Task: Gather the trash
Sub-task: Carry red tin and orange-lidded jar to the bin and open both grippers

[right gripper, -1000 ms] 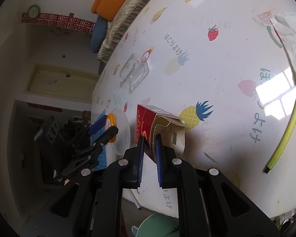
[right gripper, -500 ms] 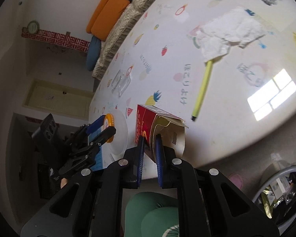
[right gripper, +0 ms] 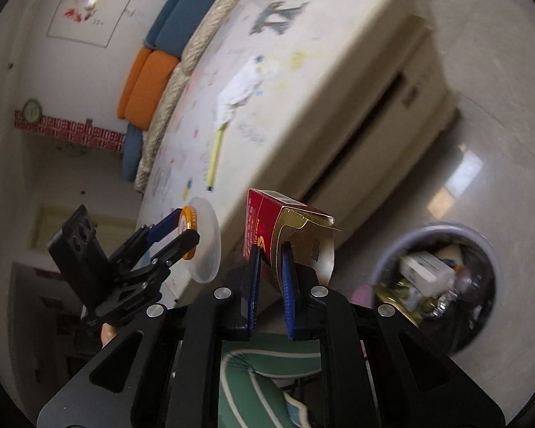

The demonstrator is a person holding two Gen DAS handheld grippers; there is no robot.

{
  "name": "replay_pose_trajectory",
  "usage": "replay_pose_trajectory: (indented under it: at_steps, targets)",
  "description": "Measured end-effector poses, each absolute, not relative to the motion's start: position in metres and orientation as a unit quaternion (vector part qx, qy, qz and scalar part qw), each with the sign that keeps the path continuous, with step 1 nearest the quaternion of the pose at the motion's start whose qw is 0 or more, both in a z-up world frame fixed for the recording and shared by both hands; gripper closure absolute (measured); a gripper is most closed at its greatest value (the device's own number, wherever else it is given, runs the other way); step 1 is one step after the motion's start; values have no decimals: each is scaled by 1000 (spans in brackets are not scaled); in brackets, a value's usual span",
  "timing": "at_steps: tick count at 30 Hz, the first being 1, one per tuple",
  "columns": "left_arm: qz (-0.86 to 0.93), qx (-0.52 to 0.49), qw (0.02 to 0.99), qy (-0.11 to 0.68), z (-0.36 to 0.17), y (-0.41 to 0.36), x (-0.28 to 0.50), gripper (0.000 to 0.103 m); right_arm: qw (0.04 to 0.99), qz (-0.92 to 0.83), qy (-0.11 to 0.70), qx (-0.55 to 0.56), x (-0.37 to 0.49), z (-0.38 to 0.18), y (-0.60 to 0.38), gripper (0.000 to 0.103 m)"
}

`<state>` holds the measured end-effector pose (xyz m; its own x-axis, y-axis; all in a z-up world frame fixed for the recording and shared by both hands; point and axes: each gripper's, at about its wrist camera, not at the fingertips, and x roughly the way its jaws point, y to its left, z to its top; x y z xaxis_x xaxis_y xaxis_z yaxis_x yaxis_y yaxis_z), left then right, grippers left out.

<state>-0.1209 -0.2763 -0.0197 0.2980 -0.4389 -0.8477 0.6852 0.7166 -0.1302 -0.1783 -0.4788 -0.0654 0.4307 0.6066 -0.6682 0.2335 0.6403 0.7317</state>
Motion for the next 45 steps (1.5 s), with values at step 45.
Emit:
replay_pose_trajectory:
  at_steps: [45]
  targets:
    - [-414,244,659,578,-200,-405,-211,23,644,-25,572,508,-293,-256,-565,52]
